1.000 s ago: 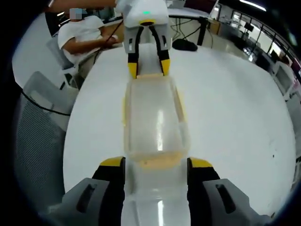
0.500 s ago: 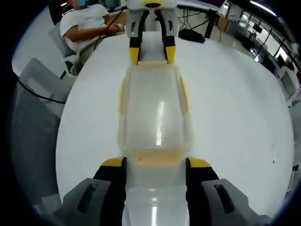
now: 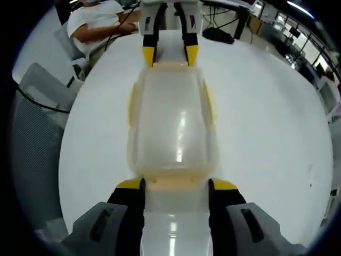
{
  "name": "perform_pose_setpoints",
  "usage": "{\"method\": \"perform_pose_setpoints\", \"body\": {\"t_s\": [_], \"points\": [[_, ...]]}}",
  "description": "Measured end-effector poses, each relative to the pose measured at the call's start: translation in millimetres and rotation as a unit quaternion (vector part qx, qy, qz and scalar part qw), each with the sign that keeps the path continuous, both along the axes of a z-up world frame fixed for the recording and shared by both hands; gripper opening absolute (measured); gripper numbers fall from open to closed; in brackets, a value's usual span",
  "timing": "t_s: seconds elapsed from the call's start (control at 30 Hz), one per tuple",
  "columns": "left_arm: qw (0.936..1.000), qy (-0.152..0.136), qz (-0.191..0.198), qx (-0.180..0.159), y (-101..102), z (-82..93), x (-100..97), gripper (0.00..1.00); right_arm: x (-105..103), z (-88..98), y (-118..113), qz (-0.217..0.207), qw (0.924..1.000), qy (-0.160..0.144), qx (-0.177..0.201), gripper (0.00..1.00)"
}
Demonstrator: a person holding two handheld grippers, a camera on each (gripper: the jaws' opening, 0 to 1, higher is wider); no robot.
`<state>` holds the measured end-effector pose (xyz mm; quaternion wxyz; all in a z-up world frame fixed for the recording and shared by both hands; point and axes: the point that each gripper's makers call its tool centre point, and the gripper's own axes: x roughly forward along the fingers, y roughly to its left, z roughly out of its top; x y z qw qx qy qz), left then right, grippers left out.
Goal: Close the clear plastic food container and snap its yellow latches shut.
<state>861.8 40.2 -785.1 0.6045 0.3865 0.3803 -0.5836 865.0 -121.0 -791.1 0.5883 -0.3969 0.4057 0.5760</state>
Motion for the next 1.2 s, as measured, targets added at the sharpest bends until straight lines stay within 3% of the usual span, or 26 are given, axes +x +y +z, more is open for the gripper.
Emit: {"method": "perform_pose_setpoints", "body": {"t_s": [0.13, 0.57, 1.0, 1.2], "points": [[1.0000, -0.001, 0.002, 0.000, -0.9, 0.6, -0.3, 0.33, -4.5, -1.6, 2.6, 0.005, 0.9999, 0.001, -0.009, 0.39], [1.0000, -0.001, 0.006, 0.002, -1.1, 0.8, 0.0, 0.33, -1.0, -1.2, 0.2, 0.011, 0.9998, -0.004, -0.015, 0.40], [1.0000, 0.000, 0.005, 0.002, -1.3, 1.0, -0.2, 0.33, 0.0, -2.4, 0.6, 0.022, 0.9988, -0.002, -0.044, 0.43], [1.0000, 0.000, 0.007, 0.003, -1.2, 0.6, 0.4, 0.33, -0.9, -1.7, 2.8, 0.032, 0.9987, -0.005, -0.040, 0.39]]}}
